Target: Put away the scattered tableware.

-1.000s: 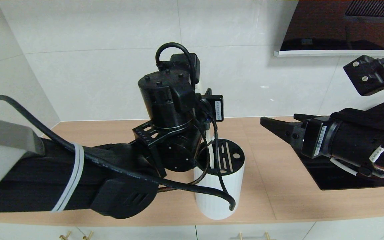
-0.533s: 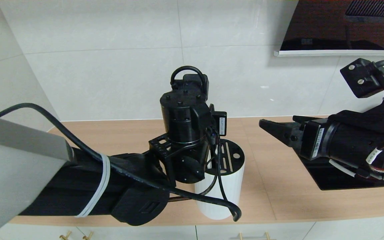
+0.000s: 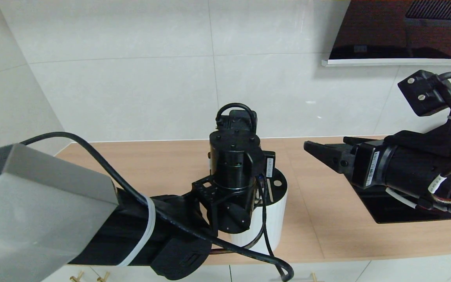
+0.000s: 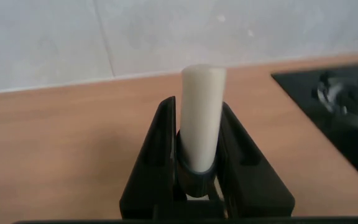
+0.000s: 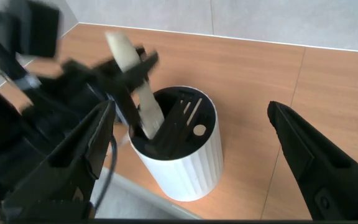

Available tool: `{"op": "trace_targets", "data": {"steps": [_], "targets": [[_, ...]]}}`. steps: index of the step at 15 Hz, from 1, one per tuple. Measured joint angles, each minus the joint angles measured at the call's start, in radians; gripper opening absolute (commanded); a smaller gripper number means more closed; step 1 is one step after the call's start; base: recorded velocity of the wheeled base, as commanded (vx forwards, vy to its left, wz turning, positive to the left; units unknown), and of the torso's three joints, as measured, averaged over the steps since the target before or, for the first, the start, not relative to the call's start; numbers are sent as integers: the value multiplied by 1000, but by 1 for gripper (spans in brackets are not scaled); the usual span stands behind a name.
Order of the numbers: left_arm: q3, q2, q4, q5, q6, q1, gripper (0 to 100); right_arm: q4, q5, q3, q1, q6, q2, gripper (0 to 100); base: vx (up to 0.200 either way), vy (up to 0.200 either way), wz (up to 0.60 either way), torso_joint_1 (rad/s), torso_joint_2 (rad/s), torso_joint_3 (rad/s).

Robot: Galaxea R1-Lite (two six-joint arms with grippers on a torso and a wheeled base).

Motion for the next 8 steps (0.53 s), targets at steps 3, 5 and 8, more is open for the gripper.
{"op": "trace_targets", "data": {"steps": [3, 5, 8], "targets": [[18, 22, 0, 0, -15, -6, 0, 0, 0, 0, 0, 0, 0, 100, 0, 0, 0, 0, 0, 0], [27, 32, -1, 0, -15, -8, 0, 0, 0, 1, 0, 0, 0, 100, 0, 0, 0, 0, 0, 0], [33, 36, -1, 1, -23, -10, 0, 0, 0, 2, 0, 0, 0, 100, 0, 0, 0, 0, 0, 0]]}}
